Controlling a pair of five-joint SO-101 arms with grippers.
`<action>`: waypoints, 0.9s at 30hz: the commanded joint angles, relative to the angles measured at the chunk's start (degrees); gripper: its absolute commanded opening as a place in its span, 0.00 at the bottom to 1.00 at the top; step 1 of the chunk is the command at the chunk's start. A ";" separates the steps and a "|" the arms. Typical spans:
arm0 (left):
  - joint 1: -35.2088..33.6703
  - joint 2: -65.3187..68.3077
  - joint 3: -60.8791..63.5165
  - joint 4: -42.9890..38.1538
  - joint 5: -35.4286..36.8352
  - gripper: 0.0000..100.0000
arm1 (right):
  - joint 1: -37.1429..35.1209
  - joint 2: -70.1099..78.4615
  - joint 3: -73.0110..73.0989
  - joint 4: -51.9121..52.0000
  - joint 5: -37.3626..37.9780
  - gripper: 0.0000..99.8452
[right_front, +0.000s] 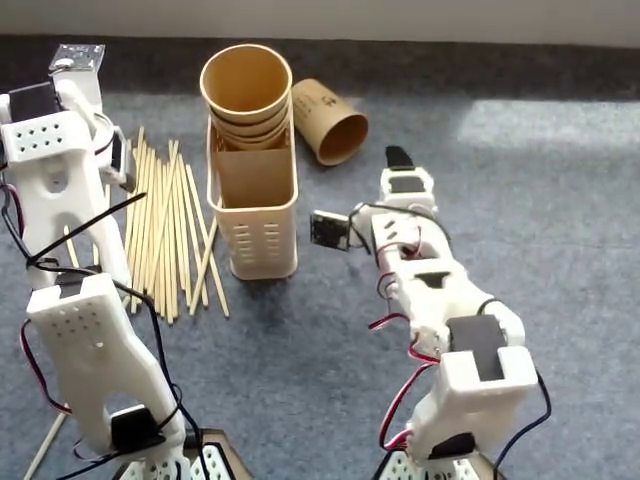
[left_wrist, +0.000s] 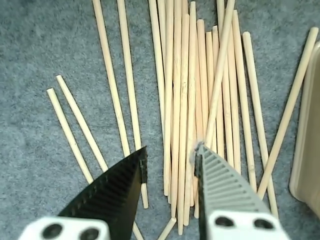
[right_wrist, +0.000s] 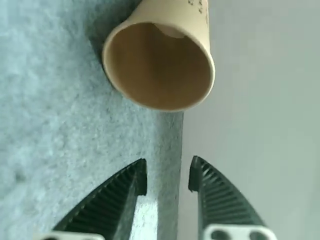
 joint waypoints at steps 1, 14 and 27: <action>-0.31 -0.75 -0.48 -0.62 -0.09 0.17 | -1.27 5.05 -5.32 -6.46 0.53 0.17; -0.57 -0.66 -0.31 -0.18 -0.18 0.16 | -2.86 26.95 -12.62 -38.90 0.70 0.16; -0.66 -0.75 -0.31 -0.18 -0.18 0.16 | 3.82 39.08 -22.90 -49.19 0.62 0.01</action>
